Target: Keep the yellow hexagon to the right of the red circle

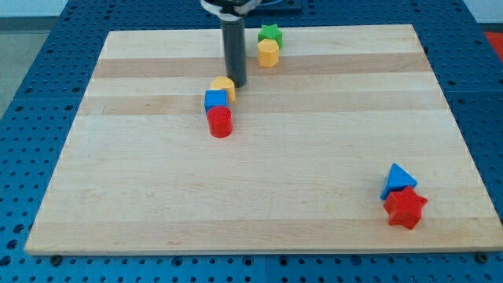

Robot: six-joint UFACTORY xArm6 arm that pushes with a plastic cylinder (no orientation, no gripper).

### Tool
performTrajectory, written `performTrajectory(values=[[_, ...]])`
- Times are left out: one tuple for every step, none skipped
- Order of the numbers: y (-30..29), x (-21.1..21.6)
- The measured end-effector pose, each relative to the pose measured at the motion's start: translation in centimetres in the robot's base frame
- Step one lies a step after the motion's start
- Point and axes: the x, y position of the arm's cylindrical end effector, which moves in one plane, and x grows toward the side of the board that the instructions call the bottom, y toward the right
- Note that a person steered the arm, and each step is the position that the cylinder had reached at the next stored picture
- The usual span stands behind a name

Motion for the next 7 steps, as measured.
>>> performTrajectory(values=[[-1.6,-3.4],[-3.0,-4.1],[-4.3,-7.4],[-3.5,-12.9],[0.7,-12.2],[5.9,-7.9],[10.6,-3.0]])
